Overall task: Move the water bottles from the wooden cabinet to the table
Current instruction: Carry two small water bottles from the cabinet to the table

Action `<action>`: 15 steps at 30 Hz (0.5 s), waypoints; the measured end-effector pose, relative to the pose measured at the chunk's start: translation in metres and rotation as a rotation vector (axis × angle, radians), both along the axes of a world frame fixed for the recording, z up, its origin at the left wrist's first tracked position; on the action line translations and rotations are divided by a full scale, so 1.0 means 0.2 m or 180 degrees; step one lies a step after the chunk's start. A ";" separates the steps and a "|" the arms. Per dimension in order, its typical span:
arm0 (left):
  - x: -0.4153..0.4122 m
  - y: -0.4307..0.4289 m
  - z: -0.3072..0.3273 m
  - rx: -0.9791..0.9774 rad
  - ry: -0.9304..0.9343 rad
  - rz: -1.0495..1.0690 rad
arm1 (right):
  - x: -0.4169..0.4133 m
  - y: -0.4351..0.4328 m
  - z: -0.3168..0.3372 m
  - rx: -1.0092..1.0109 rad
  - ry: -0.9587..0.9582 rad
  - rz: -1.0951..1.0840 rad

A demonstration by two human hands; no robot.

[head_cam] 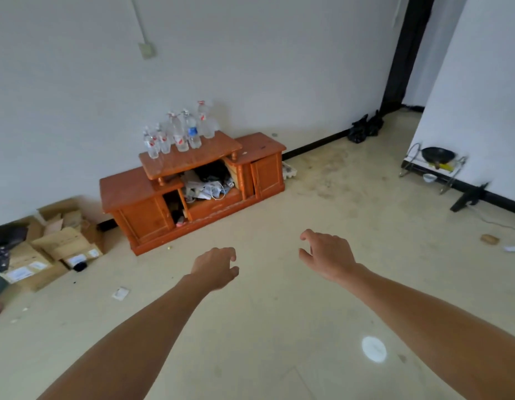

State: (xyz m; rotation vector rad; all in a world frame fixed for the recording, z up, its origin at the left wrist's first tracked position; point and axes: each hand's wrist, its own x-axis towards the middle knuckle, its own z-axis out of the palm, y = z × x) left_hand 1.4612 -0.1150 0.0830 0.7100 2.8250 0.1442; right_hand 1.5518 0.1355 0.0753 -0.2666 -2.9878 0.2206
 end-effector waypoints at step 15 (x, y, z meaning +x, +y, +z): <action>-1.72 0.16 -0.04 0.0005 0.0085 0.0664 | -2.02 0.23 -0.06 -0.0080 0.0234 0.0703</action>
